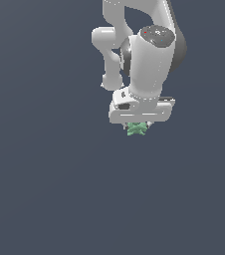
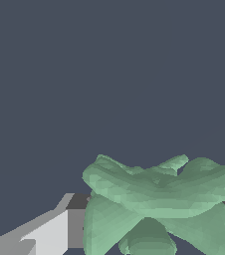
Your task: Pick up the object and move it to a goal position.
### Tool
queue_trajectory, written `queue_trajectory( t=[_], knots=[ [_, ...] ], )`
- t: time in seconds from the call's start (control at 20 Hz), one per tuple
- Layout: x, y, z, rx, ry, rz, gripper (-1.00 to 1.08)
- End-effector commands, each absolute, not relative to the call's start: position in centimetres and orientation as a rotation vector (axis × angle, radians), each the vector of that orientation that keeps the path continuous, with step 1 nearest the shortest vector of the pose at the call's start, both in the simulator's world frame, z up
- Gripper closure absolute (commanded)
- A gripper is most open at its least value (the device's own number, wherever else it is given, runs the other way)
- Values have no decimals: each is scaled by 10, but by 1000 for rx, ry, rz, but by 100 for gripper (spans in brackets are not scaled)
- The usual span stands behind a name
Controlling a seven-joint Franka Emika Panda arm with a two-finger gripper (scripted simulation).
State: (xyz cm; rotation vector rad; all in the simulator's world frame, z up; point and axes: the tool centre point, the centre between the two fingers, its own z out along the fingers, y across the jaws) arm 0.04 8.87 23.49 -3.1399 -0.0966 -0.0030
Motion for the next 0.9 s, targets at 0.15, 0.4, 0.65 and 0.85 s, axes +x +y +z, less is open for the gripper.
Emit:
queue_trajectory(
  t=[0.15,0.4,0.65,0.85],
  knots=[
    [9,94,283,-3140,-96,-1,108],
    [15,98,311,-3140,-96,0,108],
    [19,100,325,-3140,-96,0,108],
    [20,100,328,-3140,-96,0,108]
  ],
)
